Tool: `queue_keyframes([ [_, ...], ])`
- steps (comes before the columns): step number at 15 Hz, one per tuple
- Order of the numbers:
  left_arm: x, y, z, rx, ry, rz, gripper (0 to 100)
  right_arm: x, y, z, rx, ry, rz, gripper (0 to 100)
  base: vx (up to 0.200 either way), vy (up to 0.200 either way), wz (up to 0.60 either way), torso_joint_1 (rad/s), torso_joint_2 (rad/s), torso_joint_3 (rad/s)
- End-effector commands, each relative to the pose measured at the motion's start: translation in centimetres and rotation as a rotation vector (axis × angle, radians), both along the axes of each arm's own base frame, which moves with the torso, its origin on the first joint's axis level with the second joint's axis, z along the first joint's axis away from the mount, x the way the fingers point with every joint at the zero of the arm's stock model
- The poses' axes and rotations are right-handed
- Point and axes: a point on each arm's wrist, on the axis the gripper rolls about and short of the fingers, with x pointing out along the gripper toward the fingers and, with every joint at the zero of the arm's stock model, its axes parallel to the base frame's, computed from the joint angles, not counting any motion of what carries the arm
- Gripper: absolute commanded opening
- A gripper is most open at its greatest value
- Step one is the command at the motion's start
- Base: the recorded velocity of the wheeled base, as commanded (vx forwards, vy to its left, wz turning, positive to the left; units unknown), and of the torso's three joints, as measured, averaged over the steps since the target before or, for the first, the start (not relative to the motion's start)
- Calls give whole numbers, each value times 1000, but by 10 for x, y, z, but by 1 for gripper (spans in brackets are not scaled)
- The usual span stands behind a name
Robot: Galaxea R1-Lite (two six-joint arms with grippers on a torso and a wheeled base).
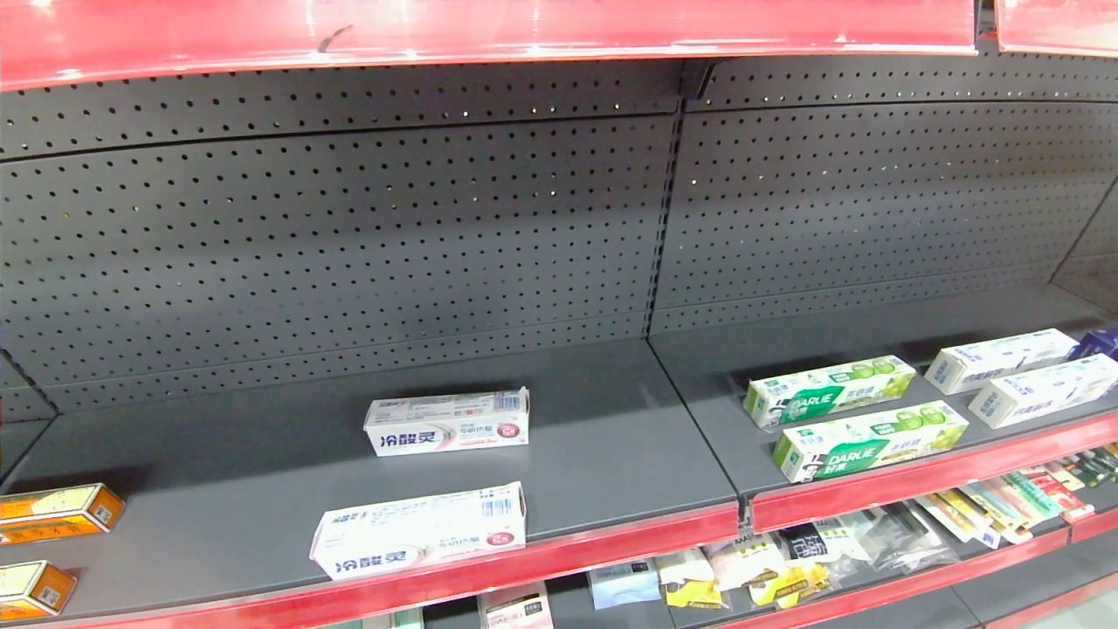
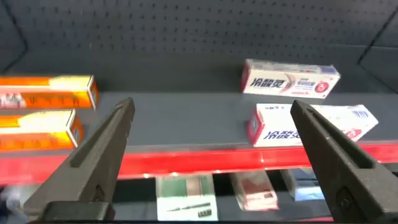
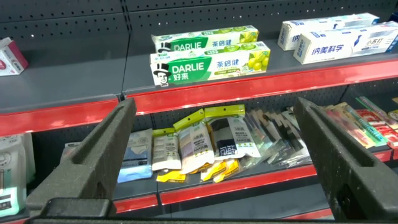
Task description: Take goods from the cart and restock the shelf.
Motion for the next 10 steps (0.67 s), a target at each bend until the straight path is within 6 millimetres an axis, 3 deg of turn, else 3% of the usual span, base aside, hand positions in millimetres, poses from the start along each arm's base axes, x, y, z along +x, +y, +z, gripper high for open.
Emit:
queue_keyframes([
  [1,-4,0,-3,57,-42,-20,100,0,0,0,0,0,0,100,0,0,0,0,0,0],
  [6,-4,3,-2,68,-53,104,100,0,0,0,0,0,0,100,0,0,0,0,0,0],
  [10,-5,6,-5,-41,-32,248,100,0,0,0,-3,0,0,100,0,0,0,0,0,0],
])
